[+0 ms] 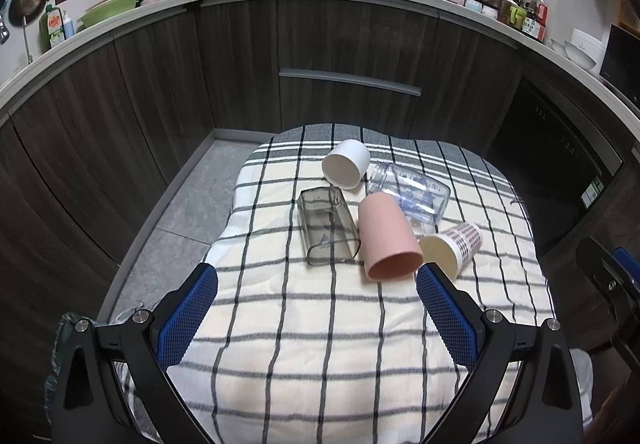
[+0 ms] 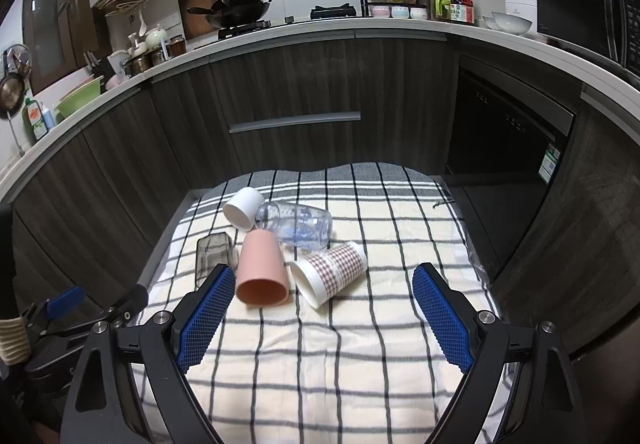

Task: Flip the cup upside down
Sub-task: 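Move the left gripper toward the clear glass tumbler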

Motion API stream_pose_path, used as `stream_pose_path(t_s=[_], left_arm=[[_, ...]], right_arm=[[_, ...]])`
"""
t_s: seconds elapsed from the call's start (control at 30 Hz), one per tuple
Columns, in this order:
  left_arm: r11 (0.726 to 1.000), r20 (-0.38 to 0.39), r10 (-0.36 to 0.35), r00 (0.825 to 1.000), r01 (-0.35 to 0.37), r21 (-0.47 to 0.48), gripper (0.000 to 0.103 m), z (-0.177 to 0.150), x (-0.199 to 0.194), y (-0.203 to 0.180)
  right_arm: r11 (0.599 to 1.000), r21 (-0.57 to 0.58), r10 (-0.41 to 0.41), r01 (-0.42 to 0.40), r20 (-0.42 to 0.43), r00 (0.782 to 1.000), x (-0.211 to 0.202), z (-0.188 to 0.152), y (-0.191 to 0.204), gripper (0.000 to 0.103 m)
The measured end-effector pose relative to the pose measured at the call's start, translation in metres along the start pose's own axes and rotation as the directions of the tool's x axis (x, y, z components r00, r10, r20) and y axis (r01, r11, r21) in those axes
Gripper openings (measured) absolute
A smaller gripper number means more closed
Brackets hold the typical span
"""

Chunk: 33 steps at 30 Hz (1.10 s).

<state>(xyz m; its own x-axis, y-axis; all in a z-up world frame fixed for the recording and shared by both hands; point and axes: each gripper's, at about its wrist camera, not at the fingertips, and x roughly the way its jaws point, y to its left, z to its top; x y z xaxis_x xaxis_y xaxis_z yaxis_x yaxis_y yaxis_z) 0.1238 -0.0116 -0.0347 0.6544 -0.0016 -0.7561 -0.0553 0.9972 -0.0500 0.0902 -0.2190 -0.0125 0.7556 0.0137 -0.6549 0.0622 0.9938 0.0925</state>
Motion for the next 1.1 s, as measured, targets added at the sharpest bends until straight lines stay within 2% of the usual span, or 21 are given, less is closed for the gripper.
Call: stream_pose_path(t_s=[0.3, 0.67, 0.9, 1.1], left_arm=[[1.0, -0.023, 0.021, 1.0, -0.021, -0.004, 0.101, 0.023, 0.039, -0.012], [0.998, -0.111, 0.062, 0.992, -0.064, -0.013, 0.101, 0.039, 0.112, -0.016], [0.995, -0.176, 0.092, 0.98, -0.095, -0.009, 0.101, 0.045, 0.157, -0.014], [0.994, -0.234, 0.108, 0.966, -0.11, 0.003, 0.101, 0.045, 0.187, -0.014]], right_arm=[[1.0, 0.003, -0.018, 0.018, -0.021, 1.0, 0.037, 0.012, -0.005, 0.09], [0.999, -0.017, -0.048, 0.047, -0.037, 0.998, 0.101, 0.034, -0.009, 0.09], [0.998, -0.024, -0.055, 0.054, -0.03, 0.998, 0.136, 0.042, -0.006, 0.09], [0.999, -0.002, -0.048, 0.048, -0.061, 0.997, 0.162, 0.038, -0.009, 0.09]])
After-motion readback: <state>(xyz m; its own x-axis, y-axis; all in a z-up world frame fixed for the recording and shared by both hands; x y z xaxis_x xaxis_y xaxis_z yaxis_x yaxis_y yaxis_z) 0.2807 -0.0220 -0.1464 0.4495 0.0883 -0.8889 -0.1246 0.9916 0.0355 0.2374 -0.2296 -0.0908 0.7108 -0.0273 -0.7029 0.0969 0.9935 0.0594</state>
